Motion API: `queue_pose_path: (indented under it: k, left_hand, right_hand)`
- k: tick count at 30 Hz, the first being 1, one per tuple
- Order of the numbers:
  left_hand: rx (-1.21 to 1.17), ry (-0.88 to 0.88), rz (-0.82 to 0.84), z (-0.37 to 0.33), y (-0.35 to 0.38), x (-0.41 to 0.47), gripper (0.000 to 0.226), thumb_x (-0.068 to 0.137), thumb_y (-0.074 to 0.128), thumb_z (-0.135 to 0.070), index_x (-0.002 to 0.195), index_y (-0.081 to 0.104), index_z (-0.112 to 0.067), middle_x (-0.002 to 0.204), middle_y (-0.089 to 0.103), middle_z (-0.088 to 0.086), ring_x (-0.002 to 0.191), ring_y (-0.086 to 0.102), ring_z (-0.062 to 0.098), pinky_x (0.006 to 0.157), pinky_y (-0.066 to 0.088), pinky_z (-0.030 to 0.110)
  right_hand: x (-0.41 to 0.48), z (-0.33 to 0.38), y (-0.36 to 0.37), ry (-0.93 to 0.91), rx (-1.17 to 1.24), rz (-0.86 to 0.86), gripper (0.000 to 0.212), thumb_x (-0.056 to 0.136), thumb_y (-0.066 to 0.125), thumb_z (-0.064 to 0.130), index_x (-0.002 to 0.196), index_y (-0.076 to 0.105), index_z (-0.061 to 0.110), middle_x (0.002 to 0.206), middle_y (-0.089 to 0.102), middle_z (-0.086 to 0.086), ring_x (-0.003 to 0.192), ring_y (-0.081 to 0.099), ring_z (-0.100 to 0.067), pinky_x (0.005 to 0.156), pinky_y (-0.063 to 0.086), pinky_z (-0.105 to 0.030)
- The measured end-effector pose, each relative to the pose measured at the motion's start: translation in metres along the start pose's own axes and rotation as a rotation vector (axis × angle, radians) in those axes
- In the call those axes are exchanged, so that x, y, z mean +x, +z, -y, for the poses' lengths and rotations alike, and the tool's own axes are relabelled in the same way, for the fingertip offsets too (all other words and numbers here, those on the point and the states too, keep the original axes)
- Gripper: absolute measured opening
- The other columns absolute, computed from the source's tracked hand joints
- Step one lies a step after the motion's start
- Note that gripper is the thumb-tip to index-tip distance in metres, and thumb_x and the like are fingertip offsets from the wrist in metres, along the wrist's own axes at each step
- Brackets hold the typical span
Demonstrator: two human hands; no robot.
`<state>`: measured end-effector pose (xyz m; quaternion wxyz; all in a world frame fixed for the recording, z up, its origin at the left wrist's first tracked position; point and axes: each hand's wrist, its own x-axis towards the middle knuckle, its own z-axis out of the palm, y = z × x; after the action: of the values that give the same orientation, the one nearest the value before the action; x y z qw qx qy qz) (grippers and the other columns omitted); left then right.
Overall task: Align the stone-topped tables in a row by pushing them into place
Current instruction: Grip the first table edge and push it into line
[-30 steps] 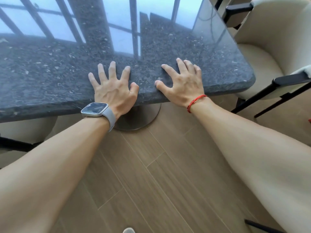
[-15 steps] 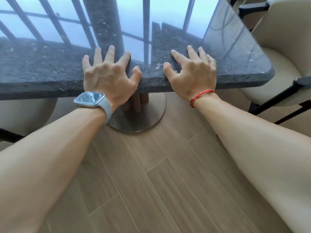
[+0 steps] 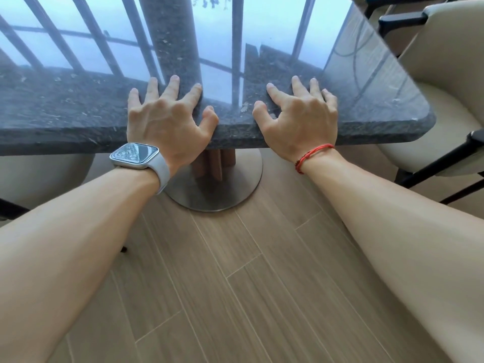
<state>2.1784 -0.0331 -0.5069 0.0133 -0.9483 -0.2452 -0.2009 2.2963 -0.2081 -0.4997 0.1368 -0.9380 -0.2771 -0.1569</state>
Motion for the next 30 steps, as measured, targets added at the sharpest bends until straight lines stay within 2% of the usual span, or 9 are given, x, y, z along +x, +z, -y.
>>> queue_pose_path:
  k: [30]
  left_hand:
    - [0.020,-0.020,0.005,-0.015,0.005,0.013,0.071,0.092,0.025,-0.059,0.145,0.060,-0.027,0.154,0.053,0.017,0.144,0.044,0.048,0.119,0.029,0.065]
  right_hand:
    - [0.021,-0.016,0.006,-0.020,0.010,0.014,0.060,0.088,0.034,0.063,0.132,0.063,0.036,0.149,0.052,-0.017,0.143,0.038,-0.044,0.116,0.023,-0.055]
